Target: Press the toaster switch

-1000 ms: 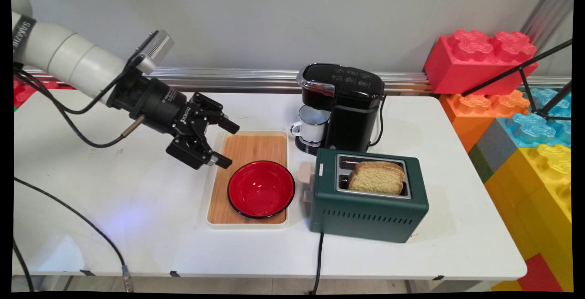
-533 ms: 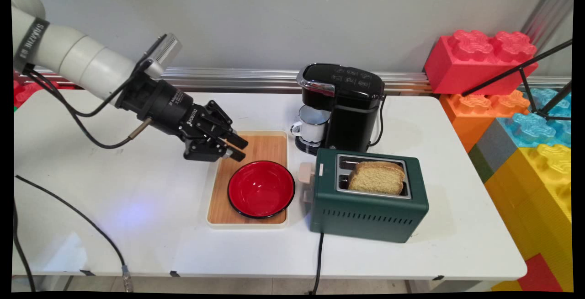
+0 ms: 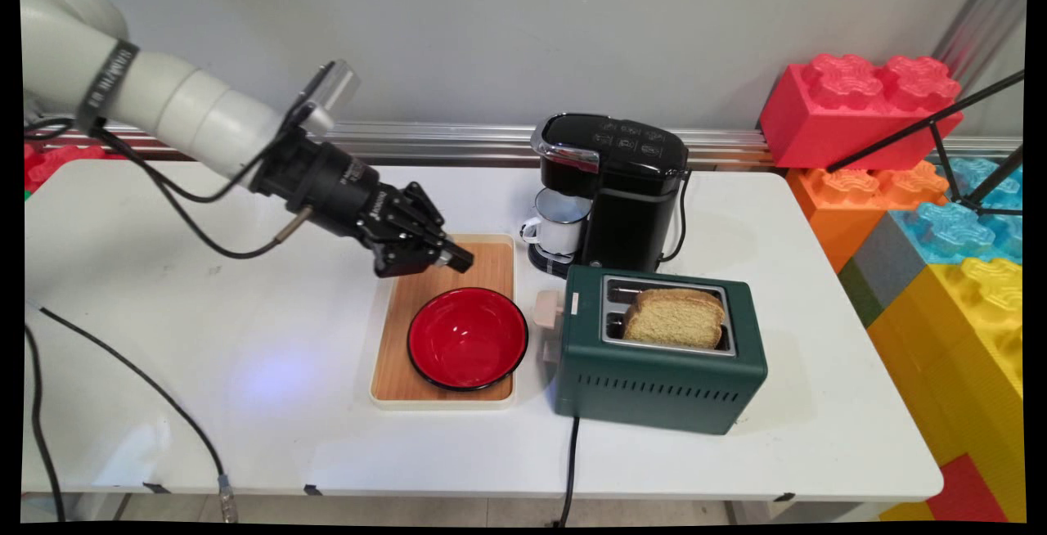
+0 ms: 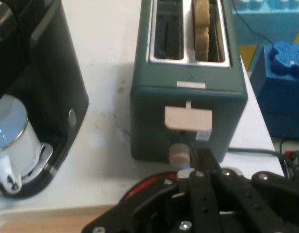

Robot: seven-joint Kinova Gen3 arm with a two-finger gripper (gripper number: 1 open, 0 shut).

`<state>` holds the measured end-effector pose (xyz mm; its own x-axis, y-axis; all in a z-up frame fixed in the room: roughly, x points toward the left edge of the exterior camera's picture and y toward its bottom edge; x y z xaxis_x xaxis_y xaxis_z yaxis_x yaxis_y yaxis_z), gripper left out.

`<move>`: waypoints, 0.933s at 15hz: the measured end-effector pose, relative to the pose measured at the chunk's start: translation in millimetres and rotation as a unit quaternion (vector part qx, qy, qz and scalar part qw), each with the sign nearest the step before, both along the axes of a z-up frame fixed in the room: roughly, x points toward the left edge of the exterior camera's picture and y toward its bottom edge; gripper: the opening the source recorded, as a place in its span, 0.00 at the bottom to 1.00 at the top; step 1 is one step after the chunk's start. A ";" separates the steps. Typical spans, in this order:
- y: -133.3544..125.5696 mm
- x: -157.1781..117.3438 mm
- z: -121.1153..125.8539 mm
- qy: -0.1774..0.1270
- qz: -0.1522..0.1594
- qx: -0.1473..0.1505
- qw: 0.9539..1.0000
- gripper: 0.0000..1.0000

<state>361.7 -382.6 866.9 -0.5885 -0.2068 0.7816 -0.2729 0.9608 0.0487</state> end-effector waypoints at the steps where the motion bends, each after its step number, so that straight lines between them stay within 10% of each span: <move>1: -1.9 -3.4 -1.8 0.003 0.000 0.001 1.000 0.00; 14: -19.9 -61.4 -44.4 0.016 -0.010 0.017 1.000 0.00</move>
